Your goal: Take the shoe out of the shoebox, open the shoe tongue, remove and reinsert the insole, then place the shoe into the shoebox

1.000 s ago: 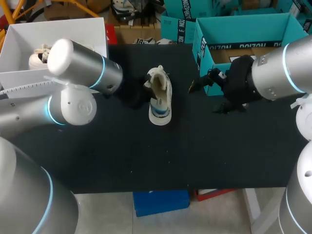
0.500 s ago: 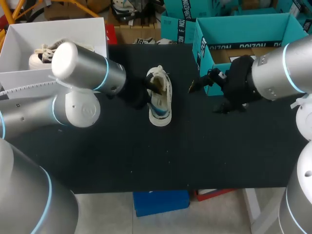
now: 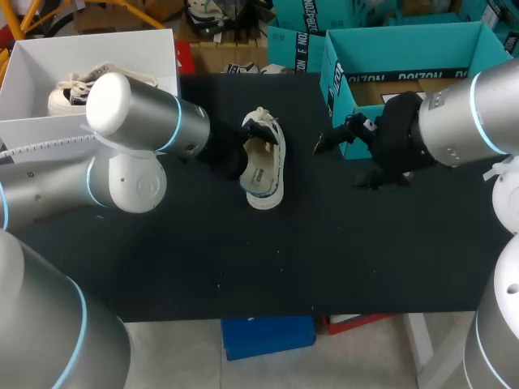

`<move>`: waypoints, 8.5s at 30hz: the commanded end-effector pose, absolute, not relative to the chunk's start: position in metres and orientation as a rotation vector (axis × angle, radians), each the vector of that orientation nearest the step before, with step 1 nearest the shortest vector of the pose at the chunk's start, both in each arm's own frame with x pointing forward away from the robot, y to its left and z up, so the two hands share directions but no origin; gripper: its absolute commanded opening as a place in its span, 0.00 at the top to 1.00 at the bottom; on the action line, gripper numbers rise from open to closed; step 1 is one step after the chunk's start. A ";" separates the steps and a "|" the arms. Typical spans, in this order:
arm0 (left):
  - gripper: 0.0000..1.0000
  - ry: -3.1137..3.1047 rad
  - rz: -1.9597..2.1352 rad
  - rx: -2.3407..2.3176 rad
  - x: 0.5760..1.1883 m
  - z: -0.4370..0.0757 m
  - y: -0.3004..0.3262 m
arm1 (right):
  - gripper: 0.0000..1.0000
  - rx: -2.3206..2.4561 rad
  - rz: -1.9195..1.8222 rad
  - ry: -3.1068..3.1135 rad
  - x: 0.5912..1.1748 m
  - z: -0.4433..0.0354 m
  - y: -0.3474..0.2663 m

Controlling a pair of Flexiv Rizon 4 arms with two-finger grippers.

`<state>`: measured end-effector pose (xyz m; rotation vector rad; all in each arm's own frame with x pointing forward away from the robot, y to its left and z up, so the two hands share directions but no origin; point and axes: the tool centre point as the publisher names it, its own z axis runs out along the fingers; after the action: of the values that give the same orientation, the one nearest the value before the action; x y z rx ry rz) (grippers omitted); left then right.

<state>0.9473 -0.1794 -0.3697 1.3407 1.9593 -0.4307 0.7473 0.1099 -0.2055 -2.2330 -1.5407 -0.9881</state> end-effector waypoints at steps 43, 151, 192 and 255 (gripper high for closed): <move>1.00 1.936 -0.465 1.423 0.926 -0.368 -0.188 | 0.00 -2.237 -0.987 -1.541 0.747 -0.205 0.111; 0.91 1.926 -0.225 1.375 0.960 -0.374 -0.178 | 0.00 -2.237 -0.987 -1.541 0.747 -0.205 0.111; 0.69 1.954 -0.473 1.425 0.926 -0.371 -0.191 | 0.00 -2.237 -0.987 -1.541 0.747 -0.205 0.111; 0.10 1.895 -0.474 1.382 0.927 -0.365 -0.195 | 0.00 -2.237 -0.987 -1.541 0.747 -0.205 0.111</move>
<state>0.9244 -0.1917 -0.3640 1.3869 1.8857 -0.4991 0.7473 0.1099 -0.2055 -2.2330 -1.5407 -0.9881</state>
